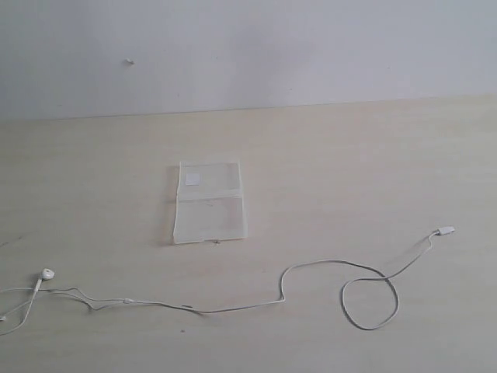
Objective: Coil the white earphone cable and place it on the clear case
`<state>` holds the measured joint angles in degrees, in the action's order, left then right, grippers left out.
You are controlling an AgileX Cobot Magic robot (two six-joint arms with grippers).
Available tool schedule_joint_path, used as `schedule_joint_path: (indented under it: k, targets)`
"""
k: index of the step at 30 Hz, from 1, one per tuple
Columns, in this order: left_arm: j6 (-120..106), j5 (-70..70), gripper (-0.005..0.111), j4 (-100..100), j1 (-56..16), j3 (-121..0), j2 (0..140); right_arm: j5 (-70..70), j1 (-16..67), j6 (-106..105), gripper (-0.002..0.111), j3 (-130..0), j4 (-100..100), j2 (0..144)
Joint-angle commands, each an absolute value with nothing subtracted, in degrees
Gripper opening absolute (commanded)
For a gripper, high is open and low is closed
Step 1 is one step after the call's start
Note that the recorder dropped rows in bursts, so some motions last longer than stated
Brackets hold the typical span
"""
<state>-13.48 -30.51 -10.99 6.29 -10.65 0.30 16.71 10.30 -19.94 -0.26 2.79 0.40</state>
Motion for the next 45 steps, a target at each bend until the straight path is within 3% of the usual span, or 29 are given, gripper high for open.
schedule_joint_path:
  k: [1, 16, 25, 39, 45]
  targets:
    - [-13.5, -30.5, 0.0, -11.6, 6.4, -10.6, 0.0, 16.2, 10.0, -19.8, 0.0, 0.0, 2.9, 0.0]
    - [-13.5, -30.5, 0.0, -11.6, 6.4, -10.6, 0.0, 16.5, 10.0, -16.1, 0.0, 0.0, 4.8, 0.0]
    - [-13.5, -30.5, 0.0, -11.6, 6.4, -10.6, 0.0, 14.2, 10.0, 6.9, 0.0, 0.0, -14.1, 0.0]
    - [-13.5, -30.5, 0.0, -11.6, 6.4, -10.6, 0.0, 14.3, 10.0, 7.3, 0.0, -11.4, -30.2, 0.0]
    - [-13.5, -30.5, 0.0, -11.6, 6.4, -10.6, 0.0, 4.8, 10.0, 8.5, 0.0, -14.8, -34.7, 0.0]
